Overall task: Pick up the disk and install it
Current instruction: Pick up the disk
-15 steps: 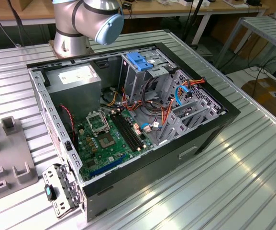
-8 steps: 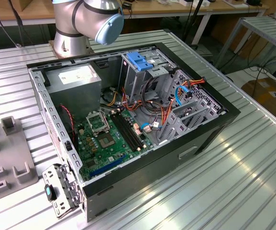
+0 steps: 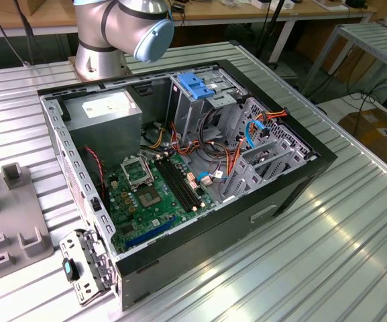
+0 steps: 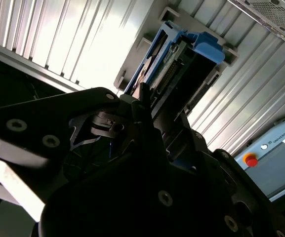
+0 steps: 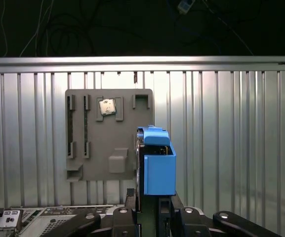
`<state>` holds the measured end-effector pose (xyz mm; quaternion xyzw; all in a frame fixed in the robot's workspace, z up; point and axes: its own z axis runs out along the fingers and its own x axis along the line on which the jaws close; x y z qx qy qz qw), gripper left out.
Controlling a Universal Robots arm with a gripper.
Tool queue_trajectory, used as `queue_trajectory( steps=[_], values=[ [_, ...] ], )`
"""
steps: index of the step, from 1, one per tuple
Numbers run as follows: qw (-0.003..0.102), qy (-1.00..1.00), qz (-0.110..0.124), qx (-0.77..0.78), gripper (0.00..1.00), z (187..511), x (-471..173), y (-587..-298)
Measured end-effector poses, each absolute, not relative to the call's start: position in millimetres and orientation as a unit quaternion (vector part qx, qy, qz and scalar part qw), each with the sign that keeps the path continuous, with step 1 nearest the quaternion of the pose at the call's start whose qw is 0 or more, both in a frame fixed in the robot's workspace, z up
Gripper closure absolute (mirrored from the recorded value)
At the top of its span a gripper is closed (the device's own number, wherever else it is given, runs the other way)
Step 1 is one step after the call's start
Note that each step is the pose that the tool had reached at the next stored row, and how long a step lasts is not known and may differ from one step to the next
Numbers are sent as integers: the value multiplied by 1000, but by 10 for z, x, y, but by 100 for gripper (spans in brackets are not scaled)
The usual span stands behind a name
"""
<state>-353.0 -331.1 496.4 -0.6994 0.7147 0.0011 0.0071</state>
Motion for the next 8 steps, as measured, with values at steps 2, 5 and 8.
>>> queue_trajectory(
  steps=[2,5,8],
  values=[
    [7,715,1,-699,65,4964,-3512,-3311],
    [7,715,1,-699,65,4965,-3495,-3311],
    [7,715,1,-699,65,4964,-3481,-3311]
  ],
)
